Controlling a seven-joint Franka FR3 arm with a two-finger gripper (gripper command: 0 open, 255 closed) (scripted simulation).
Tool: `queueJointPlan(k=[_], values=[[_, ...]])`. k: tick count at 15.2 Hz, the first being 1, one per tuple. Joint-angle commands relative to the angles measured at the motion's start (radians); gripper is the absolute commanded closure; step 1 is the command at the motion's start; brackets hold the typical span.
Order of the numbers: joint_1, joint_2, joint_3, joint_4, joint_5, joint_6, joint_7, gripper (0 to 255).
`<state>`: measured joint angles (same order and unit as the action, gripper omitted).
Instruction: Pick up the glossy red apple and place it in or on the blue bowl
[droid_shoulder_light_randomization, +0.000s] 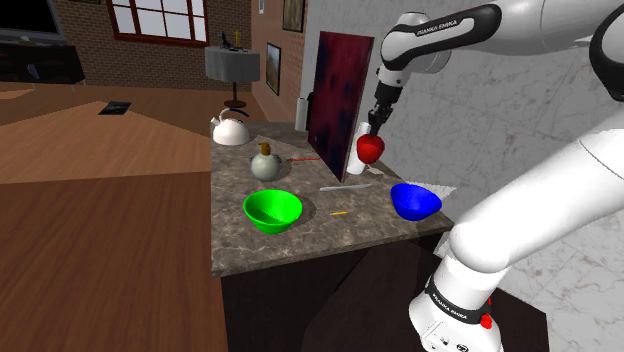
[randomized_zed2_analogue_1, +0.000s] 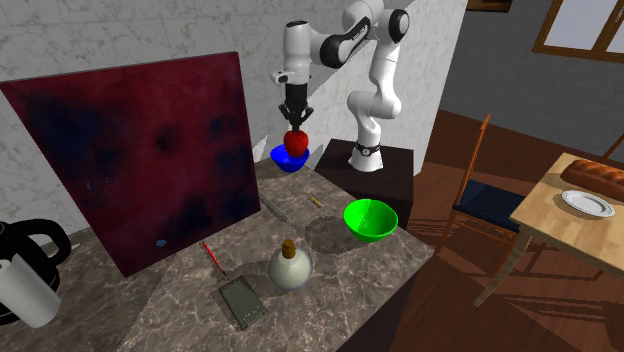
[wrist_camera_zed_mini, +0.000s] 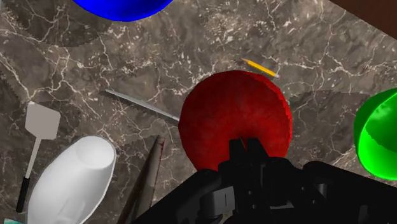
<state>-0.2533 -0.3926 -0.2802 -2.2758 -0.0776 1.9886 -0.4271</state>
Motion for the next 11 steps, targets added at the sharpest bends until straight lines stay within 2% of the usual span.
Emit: queueJointPlan(k=[1,11], values=[[-0.021,-0.043,-0.024,-0.024,-0.018,-0.017,-0.035,255],[-0.134,-0.212,-0.157,-0.071,-0.117,-0.124,-0.226,255]])
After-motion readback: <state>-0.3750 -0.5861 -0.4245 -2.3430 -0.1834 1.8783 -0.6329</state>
